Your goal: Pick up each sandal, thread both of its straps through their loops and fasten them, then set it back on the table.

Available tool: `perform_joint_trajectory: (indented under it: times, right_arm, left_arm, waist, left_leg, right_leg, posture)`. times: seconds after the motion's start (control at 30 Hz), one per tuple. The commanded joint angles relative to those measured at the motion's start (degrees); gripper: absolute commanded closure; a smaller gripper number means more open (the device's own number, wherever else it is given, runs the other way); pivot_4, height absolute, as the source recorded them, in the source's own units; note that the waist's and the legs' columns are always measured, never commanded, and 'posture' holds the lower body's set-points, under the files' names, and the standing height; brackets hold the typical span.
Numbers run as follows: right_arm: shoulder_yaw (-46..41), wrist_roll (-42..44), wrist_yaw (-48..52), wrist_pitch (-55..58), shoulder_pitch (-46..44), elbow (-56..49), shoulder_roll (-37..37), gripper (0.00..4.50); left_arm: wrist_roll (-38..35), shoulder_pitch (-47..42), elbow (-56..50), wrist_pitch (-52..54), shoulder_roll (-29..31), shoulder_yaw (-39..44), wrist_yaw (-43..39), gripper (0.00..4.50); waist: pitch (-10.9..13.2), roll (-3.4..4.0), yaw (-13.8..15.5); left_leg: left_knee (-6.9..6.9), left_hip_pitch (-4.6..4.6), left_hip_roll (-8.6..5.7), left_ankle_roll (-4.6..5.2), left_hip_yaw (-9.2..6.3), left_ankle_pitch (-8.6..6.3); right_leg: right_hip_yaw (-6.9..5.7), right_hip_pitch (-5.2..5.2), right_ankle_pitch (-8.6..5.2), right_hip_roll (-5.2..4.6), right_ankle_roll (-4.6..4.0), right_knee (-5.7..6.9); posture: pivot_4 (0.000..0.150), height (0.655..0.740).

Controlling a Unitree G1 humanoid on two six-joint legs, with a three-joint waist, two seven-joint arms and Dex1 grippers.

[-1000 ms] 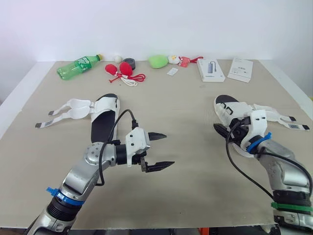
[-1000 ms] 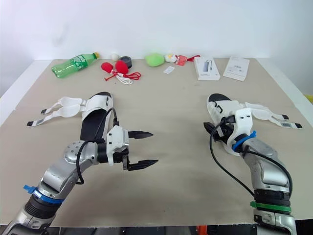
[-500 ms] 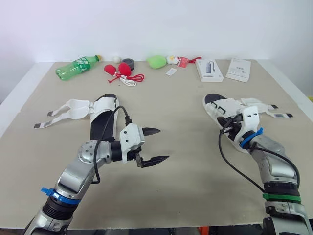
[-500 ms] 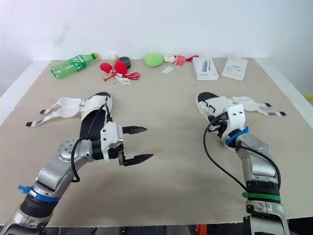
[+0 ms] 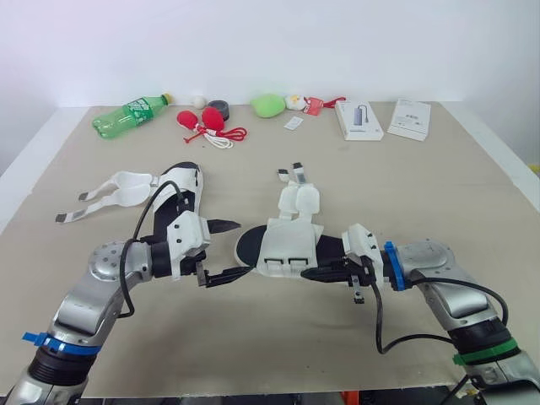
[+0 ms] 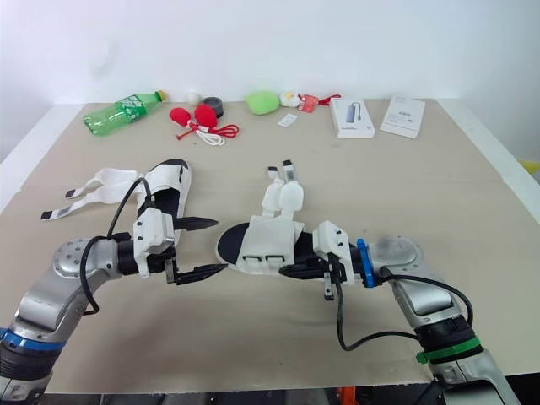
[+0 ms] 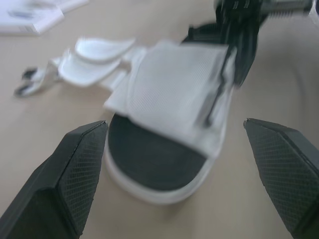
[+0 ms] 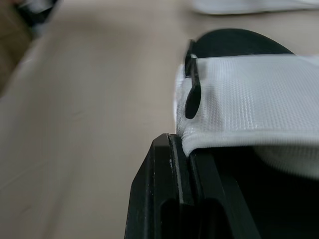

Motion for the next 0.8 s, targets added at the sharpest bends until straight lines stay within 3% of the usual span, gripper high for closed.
perform_joint_trajectory:
  times: [0.03, 0.4, 0.5, 0.53, 0.57, 0.6, 0.67, 0.8]
  right_arm:
    - [3.1, -2.2, 6.8, -6.9, -2.3, 2.9, -0.1, 4.46]
    - [5.1, -4.4, 12.0, -13.6, -12.3, 17.6, 4.8, 4.46]
    - [5.8, -2.3, 13.4, -8.1, -13.4, 16.9, 3.2, 3.57]
    - [6.2, -1.0, 13.5, -6.7, -13.7, 16.4, 2.1, 2.98]
    - [6.0, 0.4, 13.5, -5.1, -13.9, 15.7, 1.1, 2.78]
    - [6.1, 2.2, 13.5, -2.7, -14.1, 14.6, -0.5, 2.41]
    - [5.9, 6.9, 13.5, 4.3, -14.7, 12.2, -4.0, 1.88]
    - [2.5, 15.4, 13.5, 22.4, -18.5, 11.9, -6.9, 0.1]
  left_arm:
    - [-0.9, 3.2, -3.6, -1.2, 2.2, 3.0, -0.4, 0.0]
    - [0.3, 1.8, -2.2, -1.7, 1.4, 1.3, 0.1, 0.0]
    - [1.8, 1.1, -0.8, -2.9, 1.0, -0.4, -0.2, 0.0]
    - [1.8, 1.0, -0.4, -2.9, 1.0, -0.7, -0.5, 0.0]
    - [2.3, 0.8, 0.4, -3.1, 1.1, -0.9, -0.6, 0.0]
    - [2.8, 0.4, 1.6, -3.4, 1.2, -1.1, -0.6, 0.5]
    - [4.2, -0.4, 3.8, -4.2, 1.7, -1.8, -1.0, 0.83]
    - [5.6, -1.9, 5.6, -4.7, 1.3, -2.5, -1.0, 2.62]
  waist:
    - [0.0, 0.0, -0.1]
    - [0.0, -0.03, -0.1]
    - [0.0, -0.03, -0.1]
    - [0.0, -0.03, -0.1]
    - [0.0, -0.03, -0.1]
    - [0.0, -0.02, -0.1]
    - [0.0, -0.01, -0.1]
    - [0.0, 0.0, -0.1]
  left_leg:
    - [0.0, 0.02, 0.04, -0.02, 0.02, -0.02]
    - [0.0, 0.14, 0.3, -0.09, 0.02, 0.02]
    - [0.0, 0.16, 0.38, -0.09, 0.02, 0.02]
    - [0.0, 0.16, 0.38, -0.09, 0.02, 0.02]
    - [0.0, 0.15, 0.38, -0.09, 0.02, 0.02]
    - [0.0, 0.15, 0.38, -0.09, 0.02, 0.02]
    - [-0.01, 0.13, 0.37, -0.09, 0.02, 0.02]
    - [-0.01, 0.08, 0.38, -0.09, 0.02, 0.02]
  right_leg:
    - [0.0, -0.01, -0.01, 0.02, -0.03, 0.0]
    - [-0.01, 0.03, 0.14, 0.3, -0.21, 0.01]
    - [0.0, 0.03, 0.18, 0.38, -0.28, 0.02]
    - [0.0, 0.03, 0.18, 0.38, -0.28, 0.02]
    - [0.01, 0.03, 0.18, 0.38, -0.28, 0.02]
    - [0.01, 0.03, 0.18, 0.38, -0.28, 0.02]
    - [0.03, 0.0, 0.17, 0.39, -0.29, 0.02]
    - [0.03, -0.05, 0.16, 0.39, -0.3, 0.02]
  posture:
    - [0.15, 0.74]
    - [0.15, 0.74]
    - [0.15, 0.74]
    - [0.15, 0.74]
    - [0.15, 0.74]
    - [0.15, 0.74]
    - [0.15, 0.74]
    - [0.15, 0.74]
